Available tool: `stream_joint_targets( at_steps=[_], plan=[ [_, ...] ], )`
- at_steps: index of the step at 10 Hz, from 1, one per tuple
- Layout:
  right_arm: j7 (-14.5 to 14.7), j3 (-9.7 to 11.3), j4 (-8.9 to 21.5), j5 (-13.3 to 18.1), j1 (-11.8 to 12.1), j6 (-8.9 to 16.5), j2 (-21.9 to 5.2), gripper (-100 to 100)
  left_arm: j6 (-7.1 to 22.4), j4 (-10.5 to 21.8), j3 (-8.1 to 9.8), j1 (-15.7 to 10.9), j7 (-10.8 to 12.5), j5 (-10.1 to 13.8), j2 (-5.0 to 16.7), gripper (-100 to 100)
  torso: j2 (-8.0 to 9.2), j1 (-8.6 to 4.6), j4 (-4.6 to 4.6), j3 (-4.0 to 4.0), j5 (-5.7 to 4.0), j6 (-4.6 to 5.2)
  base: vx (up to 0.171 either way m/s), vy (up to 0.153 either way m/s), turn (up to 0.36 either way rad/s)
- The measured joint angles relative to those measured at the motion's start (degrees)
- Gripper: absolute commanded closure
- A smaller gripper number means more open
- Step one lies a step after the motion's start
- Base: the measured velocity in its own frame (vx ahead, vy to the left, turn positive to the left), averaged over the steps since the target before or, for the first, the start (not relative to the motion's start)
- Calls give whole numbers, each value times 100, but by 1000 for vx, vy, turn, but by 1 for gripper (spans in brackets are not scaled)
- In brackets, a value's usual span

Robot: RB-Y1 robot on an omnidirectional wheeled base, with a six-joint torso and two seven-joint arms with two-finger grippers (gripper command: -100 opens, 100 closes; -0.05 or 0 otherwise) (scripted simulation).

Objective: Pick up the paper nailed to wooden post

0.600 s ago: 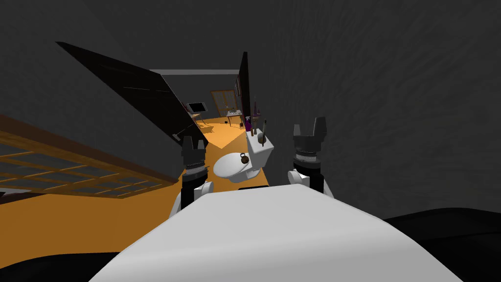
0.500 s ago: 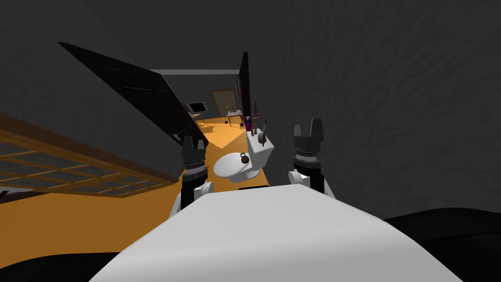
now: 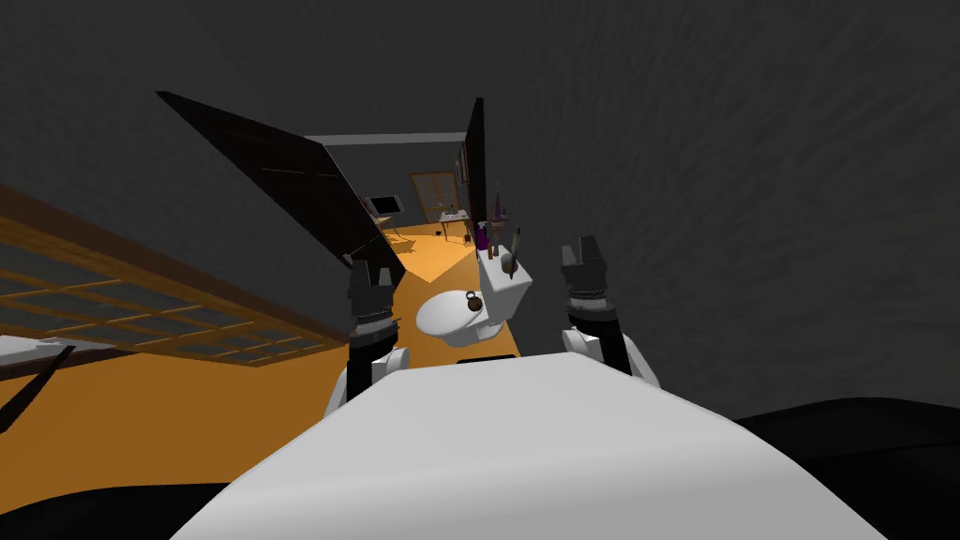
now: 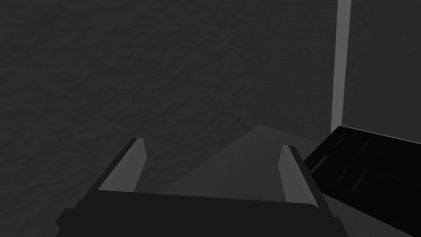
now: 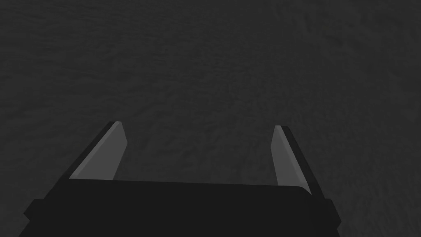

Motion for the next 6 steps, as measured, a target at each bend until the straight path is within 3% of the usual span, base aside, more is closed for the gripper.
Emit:
stream_joint_targets(
  at_steps=[4,6],
  plan=[
    [356,-528,308,169,313,425,-329,-100,0,0,0,0,0,0,0,0,3,14,1,2,4,1,-23,112,73],
    [487,-705,565,244,296,547,-420,-100,0,0,0,0,0,0,0,0,-4,-1,-1,-2,-1,0,-2,97,109]
  ],
)
